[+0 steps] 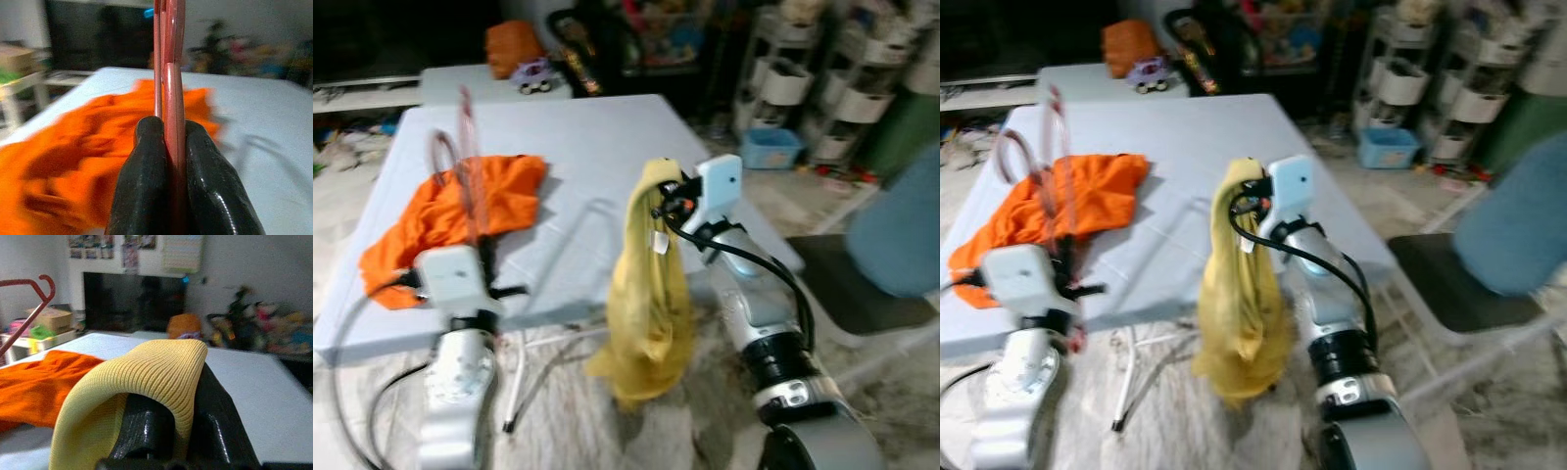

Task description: Hang hanger

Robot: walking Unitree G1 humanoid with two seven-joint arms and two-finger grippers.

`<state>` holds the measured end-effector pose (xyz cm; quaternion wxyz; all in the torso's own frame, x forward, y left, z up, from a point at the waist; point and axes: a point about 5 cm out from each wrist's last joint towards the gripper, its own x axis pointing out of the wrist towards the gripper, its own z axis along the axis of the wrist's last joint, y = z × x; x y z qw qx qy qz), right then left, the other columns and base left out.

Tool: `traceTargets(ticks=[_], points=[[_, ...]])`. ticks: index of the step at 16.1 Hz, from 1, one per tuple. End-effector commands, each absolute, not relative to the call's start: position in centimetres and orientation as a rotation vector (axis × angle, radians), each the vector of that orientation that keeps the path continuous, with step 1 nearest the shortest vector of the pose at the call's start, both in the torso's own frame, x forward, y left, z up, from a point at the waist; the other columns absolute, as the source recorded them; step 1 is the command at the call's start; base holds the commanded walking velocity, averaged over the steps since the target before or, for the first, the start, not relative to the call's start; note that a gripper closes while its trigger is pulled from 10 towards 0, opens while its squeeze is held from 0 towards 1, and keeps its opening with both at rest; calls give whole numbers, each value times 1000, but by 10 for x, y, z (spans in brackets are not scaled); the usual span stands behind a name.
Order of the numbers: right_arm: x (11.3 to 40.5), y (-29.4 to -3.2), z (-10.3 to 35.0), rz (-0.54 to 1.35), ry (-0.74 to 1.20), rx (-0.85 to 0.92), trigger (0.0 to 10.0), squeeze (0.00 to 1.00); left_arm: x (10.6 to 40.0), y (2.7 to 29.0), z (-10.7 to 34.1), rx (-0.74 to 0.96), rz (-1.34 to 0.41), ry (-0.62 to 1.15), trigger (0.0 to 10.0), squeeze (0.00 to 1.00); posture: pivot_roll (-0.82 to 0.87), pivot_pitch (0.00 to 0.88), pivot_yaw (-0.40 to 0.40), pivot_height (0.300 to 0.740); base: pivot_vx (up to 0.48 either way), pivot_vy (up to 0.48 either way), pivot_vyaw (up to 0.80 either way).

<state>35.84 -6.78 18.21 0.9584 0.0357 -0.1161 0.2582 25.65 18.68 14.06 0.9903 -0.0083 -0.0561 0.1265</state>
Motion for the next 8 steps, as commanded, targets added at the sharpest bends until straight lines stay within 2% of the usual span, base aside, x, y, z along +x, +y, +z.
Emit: traceTargets(ticks=[1,3,4,6,8], points=[[361,-66,199,530,-309,49,10000,0,259,186,143,-23,262,-117,10000,0,121,0,-34,740,0,435,0],[362,-68,198,532,-310,38,10000,0,260,187,141,-22,285,-109,10000,0,117,0,-35,740,0,472,0],[362,-69,198,532,-310,37,10000,0,260,185,140,-18,279,-104,10000,0,117,0,-35,740,0,480,444],[364,-72,197,520,-306,37,10000,0,259,177,137,-6,254,-99,10000,0,116,0,-32,740,0,0,503],[365,-74,196,515,-300,39,10000,0,257,175,135,-9,240,-86,10000,0,116,0,-29,740,0,0,0]])
